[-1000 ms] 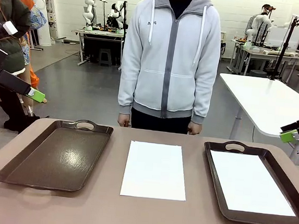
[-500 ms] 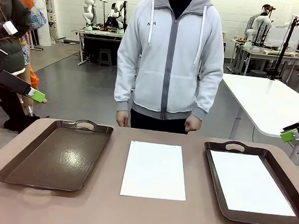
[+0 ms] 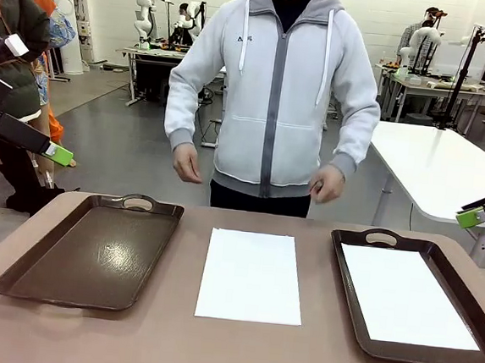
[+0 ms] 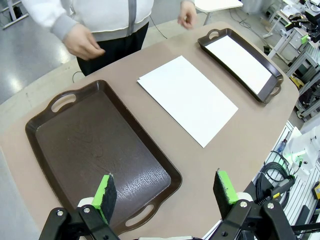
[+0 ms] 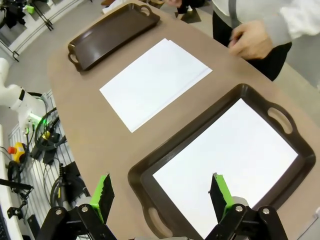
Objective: Sort the A4 documents.
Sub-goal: Receive the A4 Paper.
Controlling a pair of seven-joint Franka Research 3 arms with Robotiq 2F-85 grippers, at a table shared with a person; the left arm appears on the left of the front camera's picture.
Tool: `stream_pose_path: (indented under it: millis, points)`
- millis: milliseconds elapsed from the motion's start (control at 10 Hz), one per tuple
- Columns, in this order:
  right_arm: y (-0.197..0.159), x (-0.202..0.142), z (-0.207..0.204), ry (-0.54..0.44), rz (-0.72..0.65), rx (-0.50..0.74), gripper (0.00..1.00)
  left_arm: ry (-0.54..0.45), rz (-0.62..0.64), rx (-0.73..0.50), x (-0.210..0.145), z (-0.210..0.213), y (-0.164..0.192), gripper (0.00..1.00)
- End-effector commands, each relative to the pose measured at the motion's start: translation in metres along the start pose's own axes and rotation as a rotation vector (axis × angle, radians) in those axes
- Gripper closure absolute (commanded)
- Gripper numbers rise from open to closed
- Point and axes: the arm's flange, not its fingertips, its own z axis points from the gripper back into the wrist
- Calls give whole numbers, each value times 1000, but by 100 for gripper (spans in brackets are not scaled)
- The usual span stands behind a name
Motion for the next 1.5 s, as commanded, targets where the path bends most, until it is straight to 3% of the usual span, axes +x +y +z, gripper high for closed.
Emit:
stream_pose_path:
  millis: [0,1400]
  points:
    - [1,0,-1,6,6,5,0,-5,-6,-11,0,0,1,0]
    - [1,0,-1,6,6,5,0,-5,-6,-11,0,0,1,0]
